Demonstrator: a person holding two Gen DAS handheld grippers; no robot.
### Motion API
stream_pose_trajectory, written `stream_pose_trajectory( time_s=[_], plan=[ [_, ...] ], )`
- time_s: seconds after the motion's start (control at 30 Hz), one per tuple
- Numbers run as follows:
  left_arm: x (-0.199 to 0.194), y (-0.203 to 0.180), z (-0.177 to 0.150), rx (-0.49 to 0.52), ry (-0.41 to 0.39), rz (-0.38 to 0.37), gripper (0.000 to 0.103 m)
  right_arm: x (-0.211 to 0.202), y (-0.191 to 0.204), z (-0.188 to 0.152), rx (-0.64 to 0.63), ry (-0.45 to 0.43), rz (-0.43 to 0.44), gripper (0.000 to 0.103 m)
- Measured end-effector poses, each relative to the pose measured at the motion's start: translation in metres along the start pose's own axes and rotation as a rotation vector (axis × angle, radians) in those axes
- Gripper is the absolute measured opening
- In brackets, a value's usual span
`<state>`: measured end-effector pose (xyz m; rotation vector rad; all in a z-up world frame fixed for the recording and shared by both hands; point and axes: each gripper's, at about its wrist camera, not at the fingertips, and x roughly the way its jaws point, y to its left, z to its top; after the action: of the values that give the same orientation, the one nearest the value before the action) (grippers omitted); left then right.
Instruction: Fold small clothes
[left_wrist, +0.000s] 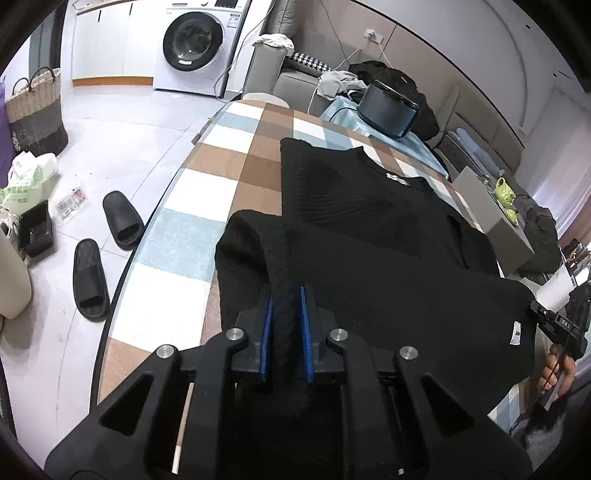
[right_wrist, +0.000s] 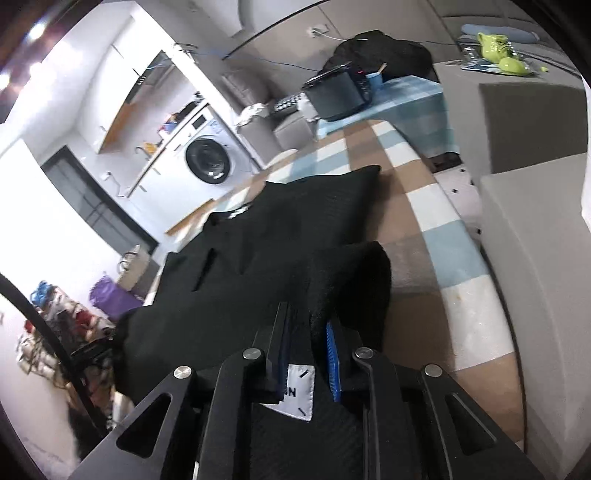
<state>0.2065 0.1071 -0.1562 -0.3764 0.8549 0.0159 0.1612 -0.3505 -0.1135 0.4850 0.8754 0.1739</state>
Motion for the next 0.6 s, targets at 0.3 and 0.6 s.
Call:
stream_pose_trajectory(
  time_s=[0.3,0.6],
  plan=[
    [0.017,0.007,0.004,-0.031,0.020,0.000,0.009,0.027,-0.011,0.002,0.026,0.047,-0.014,0.017],
    [-0.005,0.001,0.031,-0.025,-0.114,-0.030,0.006,-0.001,0.008,0.021,-0.027,-0.139,-0.009,0.004]
  ],
)
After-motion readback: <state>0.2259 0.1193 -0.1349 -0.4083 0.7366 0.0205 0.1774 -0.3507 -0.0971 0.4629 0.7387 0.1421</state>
